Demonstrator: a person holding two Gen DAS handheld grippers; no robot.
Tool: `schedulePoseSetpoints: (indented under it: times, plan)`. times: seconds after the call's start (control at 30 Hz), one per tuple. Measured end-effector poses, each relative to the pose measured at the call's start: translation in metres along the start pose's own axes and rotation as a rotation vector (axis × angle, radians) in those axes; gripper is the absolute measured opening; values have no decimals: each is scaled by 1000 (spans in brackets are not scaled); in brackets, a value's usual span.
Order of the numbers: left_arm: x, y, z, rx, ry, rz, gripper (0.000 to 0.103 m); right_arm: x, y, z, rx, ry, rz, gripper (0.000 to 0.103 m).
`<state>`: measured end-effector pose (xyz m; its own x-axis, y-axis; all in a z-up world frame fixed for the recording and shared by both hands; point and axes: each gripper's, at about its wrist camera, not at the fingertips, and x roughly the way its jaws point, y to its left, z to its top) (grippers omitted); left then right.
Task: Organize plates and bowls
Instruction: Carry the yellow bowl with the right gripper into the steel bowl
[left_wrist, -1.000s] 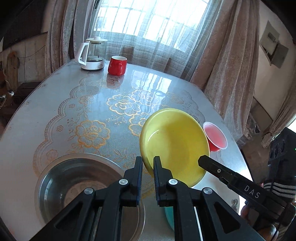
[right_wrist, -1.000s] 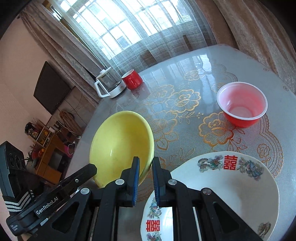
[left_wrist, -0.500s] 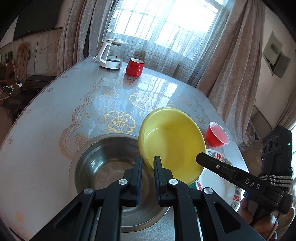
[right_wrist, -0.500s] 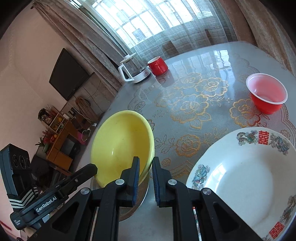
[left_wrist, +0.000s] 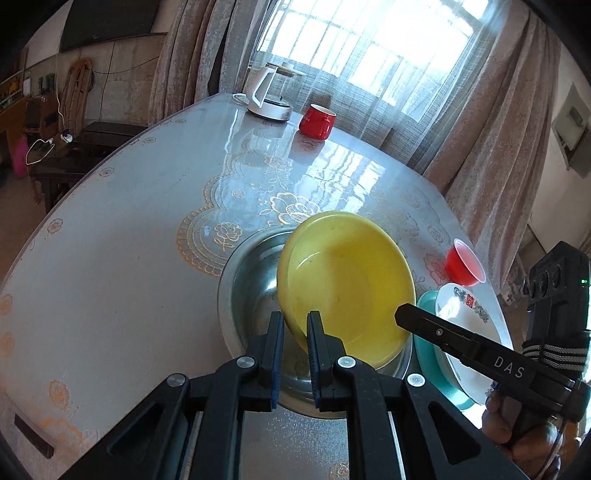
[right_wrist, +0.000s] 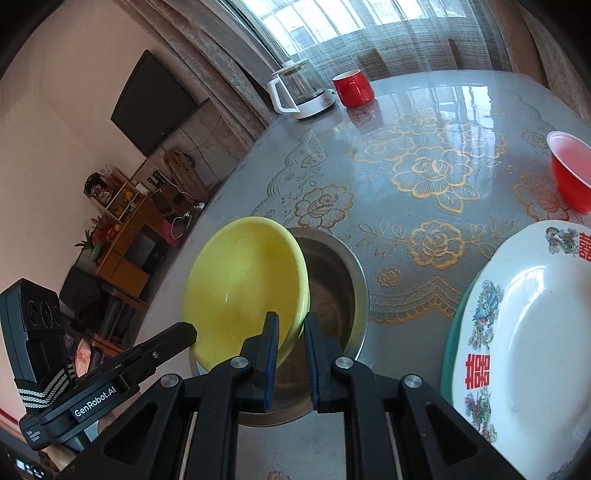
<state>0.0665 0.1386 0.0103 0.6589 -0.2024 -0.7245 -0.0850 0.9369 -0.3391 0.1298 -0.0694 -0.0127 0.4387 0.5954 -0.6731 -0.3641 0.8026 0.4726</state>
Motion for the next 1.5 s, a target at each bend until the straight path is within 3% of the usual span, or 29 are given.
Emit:
schedulePoseSetpoints:
  times: [0.47,0.93,1.23,1.37,1.5]
  plan:
    - [14,11,-9,-18,41,19,12,16,9,-6,-50,41,-58,16]
    - [23,4,-12,50,38,57,11,32,14,-9,-118,51,-137,16]
    - [30,-6,-16,85,41,74,11,29,20,-4,-196,11,-283,8]
    - [31,-10,-17,106,31,94,11,22,14,-1,-149,-2,-191,9]
    - [28,-9,-17,117,12,117,11,23,21,0,-162,3,-155,10]
